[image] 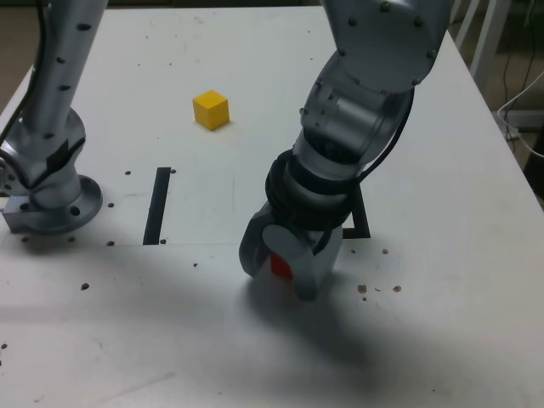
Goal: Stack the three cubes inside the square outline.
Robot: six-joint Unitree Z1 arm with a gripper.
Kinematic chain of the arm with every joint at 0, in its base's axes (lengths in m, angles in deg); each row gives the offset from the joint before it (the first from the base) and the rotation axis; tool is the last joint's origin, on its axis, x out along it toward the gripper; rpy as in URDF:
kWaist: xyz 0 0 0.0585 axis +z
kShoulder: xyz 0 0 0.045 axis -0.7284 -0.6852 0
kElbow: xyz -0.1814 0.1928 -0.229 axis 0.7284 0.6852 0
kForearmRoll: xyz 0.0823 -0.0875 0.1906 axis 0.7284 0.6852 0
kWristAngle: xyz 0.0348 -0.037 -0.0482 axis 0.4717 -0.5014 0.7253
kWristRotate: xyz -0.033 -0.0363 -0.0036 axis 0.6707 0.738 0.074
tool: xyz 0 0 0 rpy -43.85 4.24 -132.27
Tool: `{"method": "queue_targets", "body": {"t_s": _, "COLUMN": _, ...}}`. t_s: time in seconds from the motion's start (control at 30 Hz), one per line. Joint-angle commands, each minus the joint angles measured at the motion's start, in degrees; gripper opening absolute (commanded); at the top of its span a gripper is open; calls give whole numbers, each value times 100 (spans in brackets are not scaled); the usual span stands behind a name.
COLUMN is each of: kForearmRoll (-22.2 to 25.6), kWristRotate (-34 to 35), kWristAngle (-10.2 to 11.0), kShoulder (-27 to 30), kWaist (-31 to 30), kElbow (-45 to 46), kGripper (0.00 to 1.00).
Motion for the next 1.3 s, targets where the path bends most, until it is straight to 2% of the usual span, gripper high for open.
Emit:
{"method": "queue_targets", "body": {"t_s": 0.0, "kForearmRoll": -1, "kWristRotate": -11, "kWristAngle": 5, "kShoulder": -8, "kWaist": 8, "kElbow": 10, "kGripper": 29}}
{"method": "queue_targets", "body": {"t_s": 0.37, "kForearmRoll": 110, "kWristRotate": 69, "kWristAngle": 18, "kShoulder": 106, "kWaist": 12, "kElbow": -21, "kGripper": 28}}
{"method": "queue_targets", "body": {"t_s": 0.7, "kForearmRoll": 646, "kWristRotate": 412, "kWristAngle": 138, "kShoulder": 377, "kWaist": 330, "kElbow": -362, "kGripper": 29}}
{"method": "queue_targets", "body": {"t_s": 0.93, "kForearmRoll": 758, "kWristRotate": 592, "kWristAngle": -9, "kShoulder": 374, "kWaist": 777, "kElbow": -444, "kGripper": 29}}
{"method": "queue_targets", "body": {"t_s": 1.27, "kForearmRoll": 715, "kWristRotate": 501, "kWristAngle": -196, "kShoulder": 225, "kWaist": 1369, "kElbow": -602, "kGripper": 29}}
